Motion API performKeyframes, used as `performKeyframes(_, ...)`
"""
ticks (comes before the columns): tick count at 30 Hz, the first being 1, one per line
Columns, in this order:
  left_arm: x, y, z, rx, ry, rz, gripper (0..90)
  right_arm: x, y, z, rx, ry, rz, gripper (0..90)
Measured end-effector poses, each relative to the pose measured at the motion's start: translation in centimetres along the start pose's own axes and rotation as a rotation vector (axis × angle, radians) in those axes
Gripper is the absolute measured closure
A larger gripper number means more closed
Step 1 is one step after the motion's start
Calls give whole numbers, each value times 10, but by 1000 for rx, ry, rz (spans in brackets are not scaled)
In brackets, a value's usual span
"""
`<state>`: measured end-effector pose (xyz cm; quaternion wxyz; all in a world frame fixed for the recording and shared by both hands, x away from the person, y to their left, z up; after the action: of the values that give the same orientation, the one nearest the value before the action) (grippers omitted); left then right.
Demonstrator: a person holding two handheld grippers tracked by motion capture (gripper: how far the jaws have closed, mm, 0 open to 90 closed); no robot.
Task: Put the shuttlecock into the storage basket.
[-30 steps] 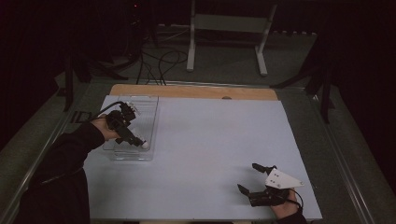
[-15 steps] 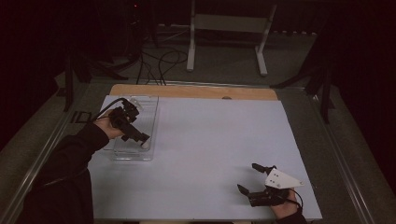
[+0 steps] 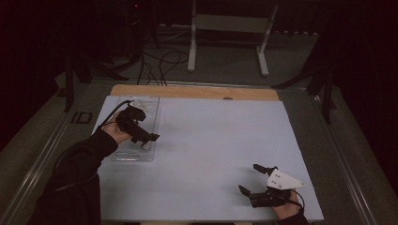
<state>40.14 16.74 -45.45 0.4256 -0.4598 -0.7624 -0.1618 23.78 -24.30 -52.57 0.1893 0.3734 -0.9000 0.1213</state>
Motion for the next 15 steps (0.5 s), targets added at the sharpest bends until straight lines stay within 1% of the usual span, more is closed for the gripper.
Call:
performKeyframes(1,0,-1,0,-1,-8,-2,1,0,0,0,0,1,1,97)
performKeyframes(2,-1,-2,-1,6,-14,6,1,0,0,0,-1,1,0,97)
performKeyframes(4,-1,-2,-2,-2,-18,3,1,0,0,0,-1,1,0,97)
performKeyframes(6,-1,-4,-3,2,-33,16,1,0,0,0,-2,0,-2,97)
performKeyframes(11,-5,-9,-6,-13,-49,10,1,0,0,0,-1,1,-1,97)
performKeyframes(12,-5,-10,-7,-11,-54,12,1,0,0,0,-1,1,0,97)
performKeyframes(13,-6,-11,-8,-9,-67,17,1,0,0,0,0,-1,0,97)
performKeyframes(14,-7,-12,-8,-17,-70,20,1,0,0,0,0,-2,1,97)
performKeyframes(15,-8,-14,-9,-12,-81,25,1,0,-1,0,2,-3,1,97)
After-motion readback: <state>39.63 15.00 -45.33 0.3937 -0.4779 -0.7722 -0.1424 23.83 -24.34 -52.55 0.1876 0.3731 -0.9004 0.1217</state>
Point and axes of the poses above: each handheld gripper's, and its own axes: x roughly backward along the jaws, z roughly out of its underside, y roughly to its left, the point moved 4 cm from there along -x, roughly forward along the jaws, and after that the axes turned 5 degrees about z, right-handed, at the moved point
